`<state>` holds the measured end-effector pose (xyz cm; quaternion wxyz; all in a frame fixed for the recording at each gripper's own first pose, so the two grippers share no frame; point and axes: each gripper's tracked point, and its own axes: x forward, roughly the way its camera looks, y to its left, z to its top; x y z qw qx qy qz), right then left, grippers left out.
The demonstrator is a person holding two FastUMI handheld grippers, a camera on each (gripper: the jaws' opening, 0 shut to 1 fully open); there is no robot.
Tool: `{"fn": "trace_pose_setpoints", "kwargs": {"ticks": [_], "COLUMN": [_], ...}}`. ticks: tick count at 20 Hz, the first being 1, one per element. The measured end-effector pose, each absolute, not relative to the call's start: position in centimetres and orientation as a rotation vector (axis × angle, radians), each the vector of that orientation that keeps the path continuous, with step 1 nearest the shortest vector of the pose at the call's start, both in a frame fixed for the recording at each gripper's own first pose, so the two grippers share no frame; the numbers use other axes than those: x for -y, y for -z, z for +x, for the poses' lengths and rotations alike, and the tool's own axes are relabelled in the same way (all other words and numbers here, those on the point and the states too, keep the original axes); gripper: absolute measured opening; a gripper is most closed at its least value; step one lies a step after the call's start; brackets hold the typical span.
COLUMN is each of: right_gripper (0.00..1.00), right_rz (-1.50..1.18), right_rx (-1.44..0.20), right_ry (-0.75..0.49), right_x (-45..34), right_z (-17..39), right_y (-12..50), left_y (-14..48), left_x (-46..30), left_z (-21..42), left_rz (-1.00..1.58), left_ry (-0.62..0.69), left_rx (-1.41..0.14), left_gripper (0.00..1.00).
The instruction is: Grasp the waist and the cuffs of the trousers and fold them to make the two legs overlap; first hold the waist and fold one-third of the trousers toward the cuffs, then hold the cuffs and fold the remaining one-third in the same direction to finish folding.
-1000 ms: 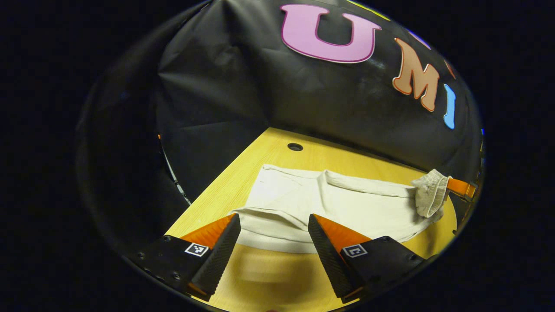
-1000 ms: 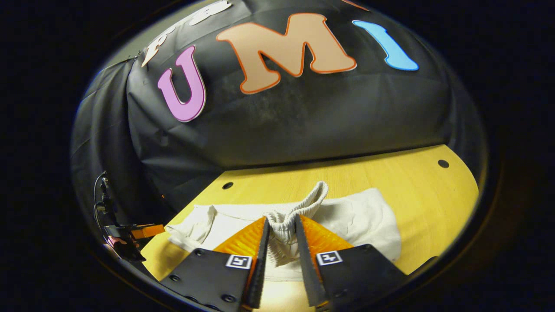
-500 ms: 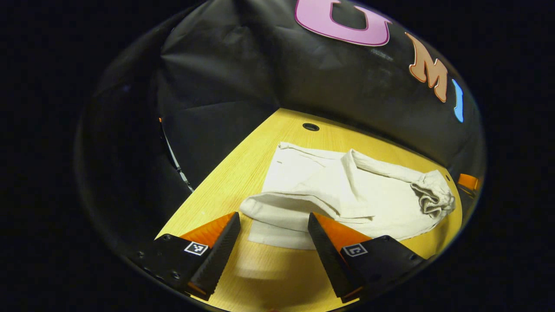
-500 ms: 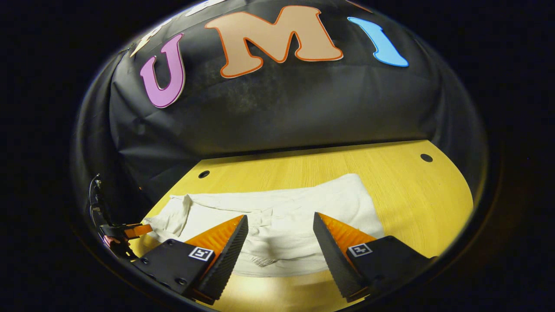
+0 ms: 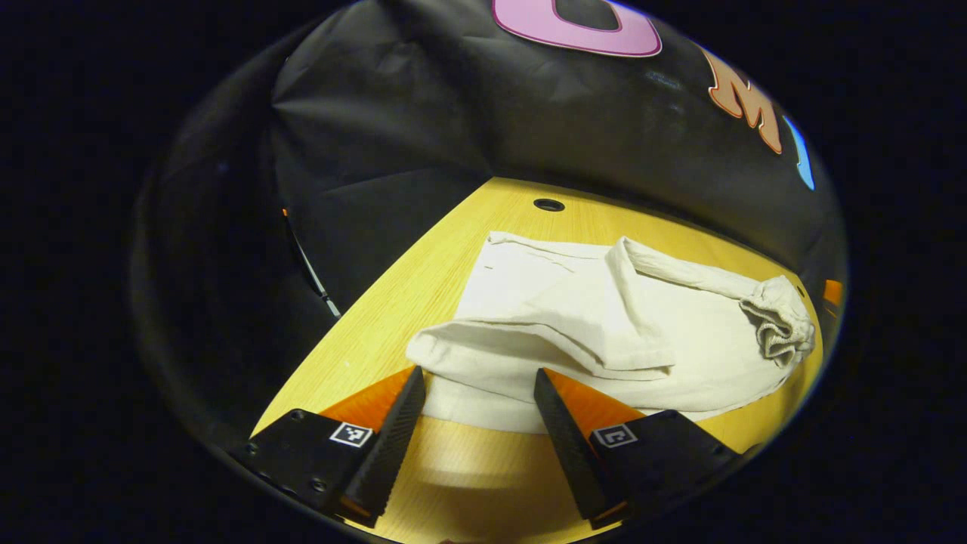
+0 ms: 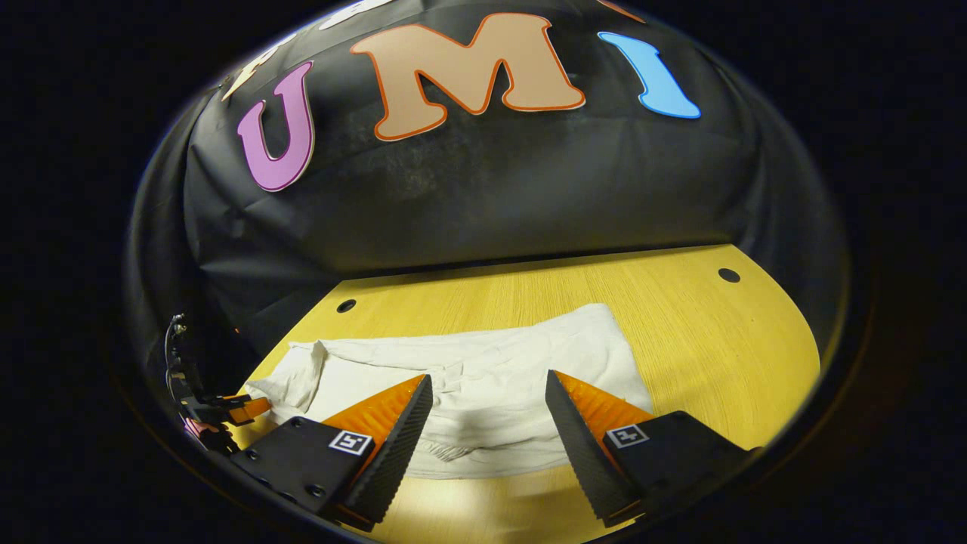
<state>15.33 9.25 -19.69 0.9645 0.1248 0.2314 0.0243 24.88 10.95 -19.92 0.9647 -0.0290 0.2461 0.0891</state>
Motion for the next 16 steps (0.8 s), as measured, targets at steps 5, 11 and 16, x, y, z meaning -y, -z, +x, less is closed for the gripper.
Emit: {"fn": "trace_pose_setpoints", "kwargs": {"ticks": [5, 11, 16], "right_gripper": [0.97, 0.96, 0.96], "right_rz": [0.234, 0.228, 0.224], "right_rx": [-0.473, -0.458, -0.424], "right_ry": [-0.039, 0.003, 0.038], "right_x": [-8.2, -5.9, -3.5], "right_z": [14.1, 13.2, 12.5], "right_y": [19.6, 18.7, 17.1], "left_y": [19.6, 19.5, 17.7], "left_x": [-8.8, -8.9, -8.7], "left_z": [25.4, 25.4, 25.7], "left_rz": [-0.123, -0.251, -0.291], "left_ry": [-0.119, -0.139, -0.166], "left_rx": [-0.478, -0.477, -0.439], "left_gripper": [0.14, 0.00, 0.00]}}
